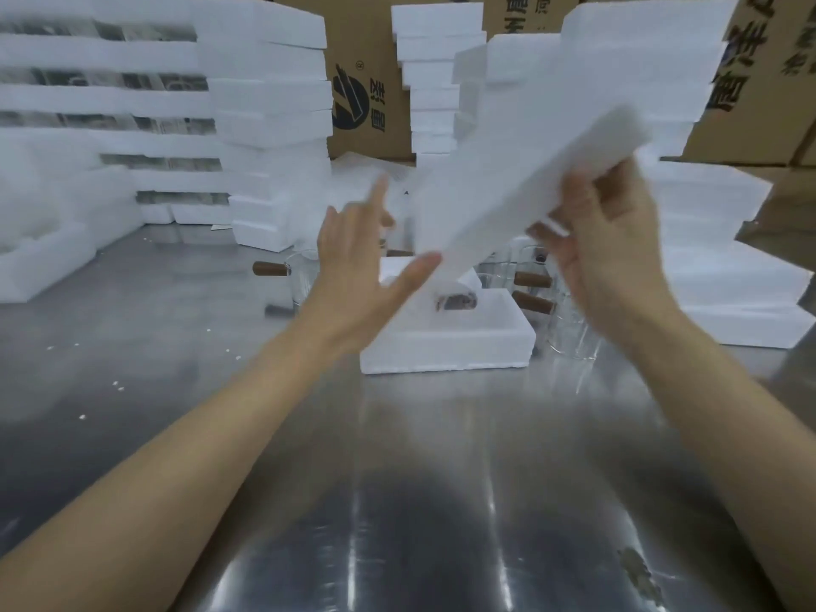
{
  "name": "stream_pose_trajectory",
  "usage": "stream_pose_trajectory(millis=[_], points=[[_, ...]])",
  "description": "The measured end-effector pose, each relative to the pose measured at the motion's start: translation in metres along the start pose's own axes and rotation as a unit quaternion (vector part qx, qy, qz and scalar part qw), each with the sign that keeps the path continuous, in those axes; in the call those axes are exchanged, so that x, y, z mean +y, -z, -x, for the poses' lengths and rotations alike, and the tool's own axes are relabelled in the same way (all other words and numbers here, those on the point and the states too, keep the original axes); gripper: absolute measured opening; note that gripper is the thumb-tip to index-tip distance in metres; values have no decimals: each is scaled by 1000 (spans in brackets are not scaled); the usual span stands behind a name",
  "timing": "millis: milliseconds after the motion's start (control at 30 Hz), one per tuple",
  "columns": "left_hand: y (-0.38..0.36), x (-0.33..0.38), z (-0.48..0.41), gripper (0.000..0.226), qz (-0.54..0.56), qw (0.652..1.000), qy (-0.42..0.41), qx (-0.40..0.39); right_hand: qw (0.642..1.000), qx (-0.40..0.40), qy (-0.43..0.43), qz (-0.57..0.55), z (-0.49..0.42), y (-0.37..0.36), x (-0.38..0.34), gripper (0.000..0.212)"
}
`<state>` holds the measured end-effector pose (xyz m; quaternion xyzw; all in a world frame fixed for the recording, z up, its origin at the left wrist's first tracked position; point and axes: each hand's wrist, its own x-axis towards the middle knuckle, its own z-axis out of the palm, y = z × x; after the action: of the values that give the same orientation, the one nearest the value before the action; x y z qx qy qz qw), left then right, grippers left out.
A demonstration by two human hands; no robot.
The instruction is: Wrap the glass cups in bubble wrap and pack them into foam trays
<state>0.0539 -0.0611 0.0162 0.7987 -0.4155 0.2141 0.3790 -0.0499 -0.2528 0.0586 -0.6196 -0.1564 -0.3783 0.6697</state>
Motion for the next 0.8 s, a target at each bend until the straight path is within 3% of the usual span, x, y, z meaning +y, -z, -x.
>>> stream_pose_trajectory(millis=[67,133,200,267,500,667,800], points=[[7,0,-6,114,124,990,71,-20,988,-12,-95,-123,11,-9,15,20],[9,0,-7,131,197,975,91,-40,960,8,-161,-231,14,-16,21,27],[7,-4,-6,137,249,963,93,-42,937,34,-204,-281,18,-19,27,35],[3,-13,-4,129,258,962,80,-38,931,43,-217,-291,20,-17,28,43],[12,-20,0,77,235,971,43,3,919,167,-269,-233,7,8,27,61],[11,-25,5,71,220,973,21,-59,958,87,-267,-58,3,13,34,21],[12,-33,9,73,223,967,55,-108,956,72,-284,15,6,17,42,35]])
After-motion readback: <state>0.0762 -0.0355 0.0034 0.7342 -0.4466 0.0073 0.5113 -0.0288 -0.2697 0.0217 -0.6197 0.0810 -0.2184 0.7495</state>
